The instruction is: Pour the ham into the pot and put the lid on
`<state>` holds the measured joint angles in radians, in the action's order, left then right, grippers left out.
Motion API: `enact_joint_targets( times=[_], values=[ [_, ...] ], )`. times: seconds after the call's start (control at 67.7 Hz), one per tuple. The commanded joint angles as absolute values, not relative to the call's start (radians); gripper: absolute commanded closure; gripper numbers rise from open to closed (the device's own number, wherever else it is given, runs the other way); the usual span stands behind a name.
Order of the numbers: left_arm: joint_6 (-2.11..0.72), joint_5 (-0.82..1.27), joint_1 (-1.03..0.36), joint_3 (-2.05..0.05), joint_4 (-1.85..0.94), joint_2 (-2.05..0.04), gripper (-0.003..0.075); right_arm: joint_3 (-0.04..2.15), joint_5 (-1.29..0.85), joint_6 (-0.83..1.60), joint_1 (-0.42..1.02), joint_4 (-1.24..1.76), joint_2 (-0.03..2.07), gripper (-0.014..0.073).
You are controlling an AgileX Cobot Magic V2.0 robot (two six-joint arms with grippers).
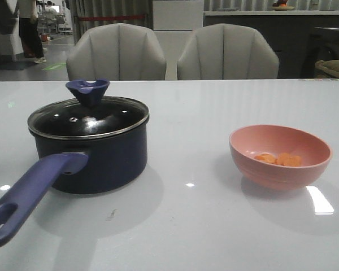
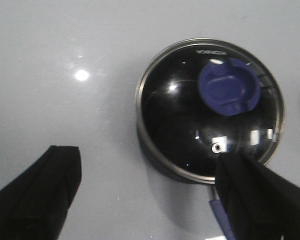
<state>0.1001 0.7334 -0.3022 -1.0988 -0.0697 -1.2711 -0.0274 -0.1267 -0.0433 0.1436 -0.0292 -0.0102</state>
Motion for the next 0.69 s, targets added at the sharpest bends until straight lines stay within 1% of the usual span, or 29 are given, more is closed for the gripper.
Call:
enact_joint_targets(
  times=[0.0, 0.148, 0.295, 0.414, 0.68],
  values=[
    [0.145, 0.709, -0.366, -1.22, -0.069, -1.344, 0.0113, -0.022, -0.042, -0.042, 0.138, -0.045, -0.03, 0.0444],
    [0.181, 0.765, -0.426, -1.349, -0.025, -1.468, 0.0113, -0.022, -0.042, -0.042, 0.138, -0.045, -0.03, 0.0444],
    [0.287, 0.852, -0.458, -1.464, 0.055, -1.581, 0.0113, -0.022, -0.042, -0.042, 0.138, -0.045, -0.03, 0.0444],
    [0.302, 0.927, -0.476, -1.555, 0.075, -1.654, 0.0113, -0.022, -0.042, -0.042, 0.138, -0.045, -0.03, 0.0444],
    [0.337, 1.052, -0.503, -1.68, 0.1, -1.768, 0.0113, -0.022, -0.042, -0.042, 0.138, -0.045, -0.03, 0.0444]
  ],
)
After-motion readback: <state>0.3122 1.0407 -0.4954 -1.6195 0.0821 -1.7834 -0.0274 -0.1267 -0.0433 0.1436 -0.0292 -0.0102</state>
